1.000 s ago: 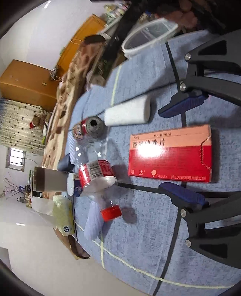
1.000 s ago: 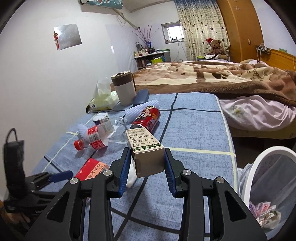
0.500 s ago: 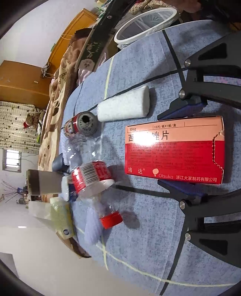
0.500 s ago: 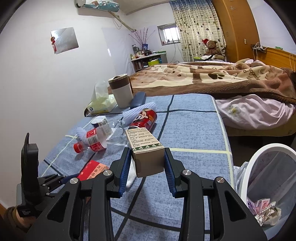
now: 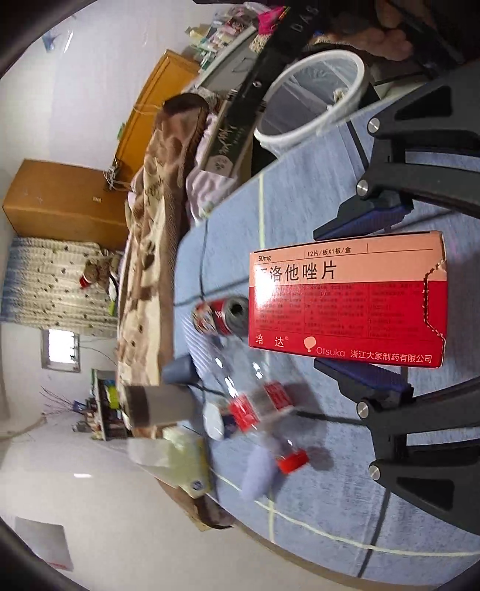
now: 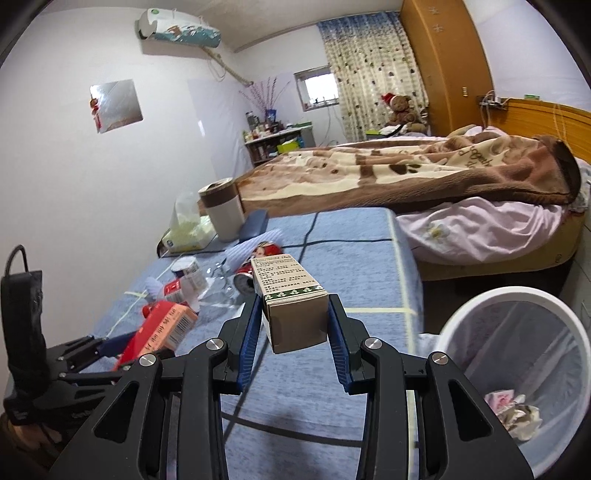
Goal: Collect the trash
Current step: 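Carry the red box and white-green box over the white bin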
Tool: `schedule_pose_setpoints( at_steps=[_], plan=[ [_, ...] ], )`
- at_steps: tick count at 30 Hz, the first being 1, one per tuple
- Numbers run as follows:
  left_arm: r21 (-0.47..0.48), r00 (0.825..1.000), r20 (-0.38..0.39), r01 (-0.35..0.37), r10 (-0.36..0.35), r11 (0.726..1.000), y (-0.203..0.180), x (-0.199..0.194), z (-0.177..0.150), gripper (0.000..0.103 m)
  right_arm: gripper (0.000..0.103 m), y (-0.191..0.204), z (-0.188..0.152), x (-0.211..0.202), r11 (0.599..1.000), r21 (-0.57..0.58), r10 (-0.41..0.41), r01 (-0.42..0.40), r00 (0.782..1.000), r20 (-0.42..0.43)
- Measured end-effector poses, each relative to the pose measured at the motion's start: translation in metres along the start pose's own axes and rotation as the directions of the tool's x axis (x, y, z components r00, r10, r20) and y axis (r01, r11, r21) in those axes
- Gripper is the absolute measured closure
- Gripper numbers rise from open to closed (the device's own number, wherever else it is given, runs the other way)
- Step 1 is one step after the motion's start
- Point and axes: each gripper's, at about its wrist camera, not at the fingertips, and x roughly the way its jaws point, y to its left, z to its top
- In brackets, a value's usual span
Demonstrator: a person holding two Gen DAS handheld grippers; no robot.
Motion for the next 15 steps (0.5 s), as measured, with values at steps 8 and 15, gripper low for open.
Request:
schedule_pose_setpoints(
  at_steps=[8,15],
  plan=[
    [0.072,0.997,0.036,0.065,-0.068,0.995,-0.048,-0.005,0.015,0.042,0.066,-0.027,0.001,-0.023,0.994,0.043,-0.102,0.100,0.994,0.042],
    [0.129,0.990,0.044,0.128,-0.135,0.983,-0.093,-0.002,0.024,0.042,0.066,-0.054,-0.002,-0.046,0.976,0.082,-0.208,0.203,0.976,0.067]
  ],
)
